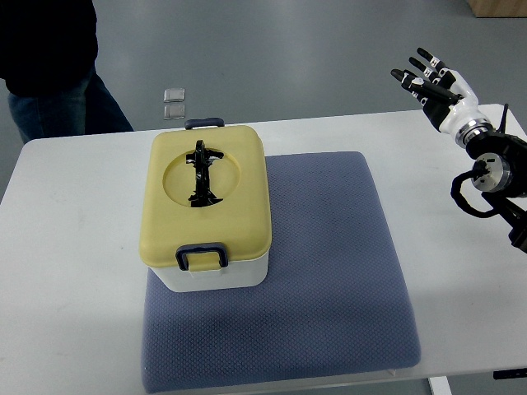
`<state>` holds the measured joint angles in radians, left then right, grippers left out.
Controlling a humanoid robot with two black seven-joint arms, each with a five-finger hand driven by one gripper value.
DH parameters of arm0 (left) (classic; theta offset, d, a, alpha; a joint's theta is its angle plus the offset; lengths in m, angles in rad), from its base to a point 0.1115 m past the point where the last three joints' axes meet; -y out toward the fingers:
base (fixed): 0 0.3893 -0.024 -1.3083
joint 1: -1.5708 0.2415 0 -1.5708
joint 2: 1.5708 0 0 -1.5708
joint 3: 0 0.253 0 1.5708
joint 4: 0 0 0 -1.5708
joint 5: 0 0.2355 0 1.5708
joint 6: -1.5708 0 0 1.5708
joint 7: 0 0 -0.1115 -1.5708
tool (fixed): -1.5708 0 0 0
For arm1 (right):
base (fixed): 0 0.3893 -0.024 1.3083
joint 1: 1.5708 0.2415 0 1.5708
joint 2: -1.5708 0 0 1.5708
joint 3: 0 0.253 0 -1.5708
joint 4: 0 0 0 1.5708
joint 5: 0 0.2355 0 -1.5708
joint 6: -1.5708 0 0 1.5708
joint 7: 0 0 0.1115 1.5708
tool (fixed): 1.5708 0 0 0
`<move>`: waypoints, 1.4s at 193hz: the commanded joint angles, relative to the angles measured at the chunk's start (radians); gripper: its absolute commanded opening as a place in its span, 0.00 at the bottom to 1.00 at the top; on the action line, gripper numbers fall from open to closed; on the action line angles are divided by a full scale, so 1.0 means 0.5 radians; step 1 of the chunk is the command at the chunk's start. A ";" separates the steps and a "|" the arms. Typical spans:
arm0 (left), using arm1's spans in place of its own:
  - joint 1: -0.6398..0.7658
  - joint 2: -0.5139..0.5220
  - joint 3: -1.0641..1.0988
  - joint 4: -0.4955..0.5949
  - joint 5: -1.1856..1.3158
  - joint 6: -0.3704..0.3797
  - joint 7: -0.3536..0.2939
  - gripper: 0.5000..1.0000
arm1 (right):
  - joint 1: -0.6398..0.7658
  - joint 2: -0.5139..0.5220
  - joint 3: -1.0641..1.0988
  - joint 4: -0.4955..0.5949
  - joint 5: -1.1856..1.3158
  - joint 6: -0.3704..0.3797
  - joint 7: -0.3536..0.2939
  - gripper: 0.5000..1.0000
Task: Open white storage box with right hand
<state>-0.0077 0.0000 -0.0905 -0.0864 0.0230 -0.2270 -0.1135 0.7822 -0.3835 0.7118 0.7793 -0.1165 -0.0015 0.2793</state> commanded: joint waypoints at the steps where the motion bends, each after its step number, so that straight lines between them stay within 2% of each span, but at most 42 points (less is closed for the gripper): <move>1: 0.000 0.000 0.000 0.001 0.000 0.000 0.000 1.00 | 0.000 0.000 0.000 0.000 0.000 0.000 0.000 0.86; 172: 0.000 0.000 0.000 -0.002 0.000 0.000 0.000 1.00 | 0.003 -0.024 0.006 0.000 0.000 0.040 0.015 0.86; 207: 0.000 0.000 0.000 -0.008 0.003 0.000 0.000 1.00 | 0.003 -0.021 0.034 0.000 0.000 0.037 0.113 0.86; 270: 0.000 0.000 0.000 -0.008 0.000 0.000 0.000 1.00 | 0.006 -0.043 0.043 0.003 0.000 0.046 0.110 0.86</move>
<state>-0.0077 0.0000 -0.0905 -0.0898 0.0238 -0.2270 -0.1135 0.7841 -0.3972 0.7324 0.7793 -0.1166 0.0170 0.3359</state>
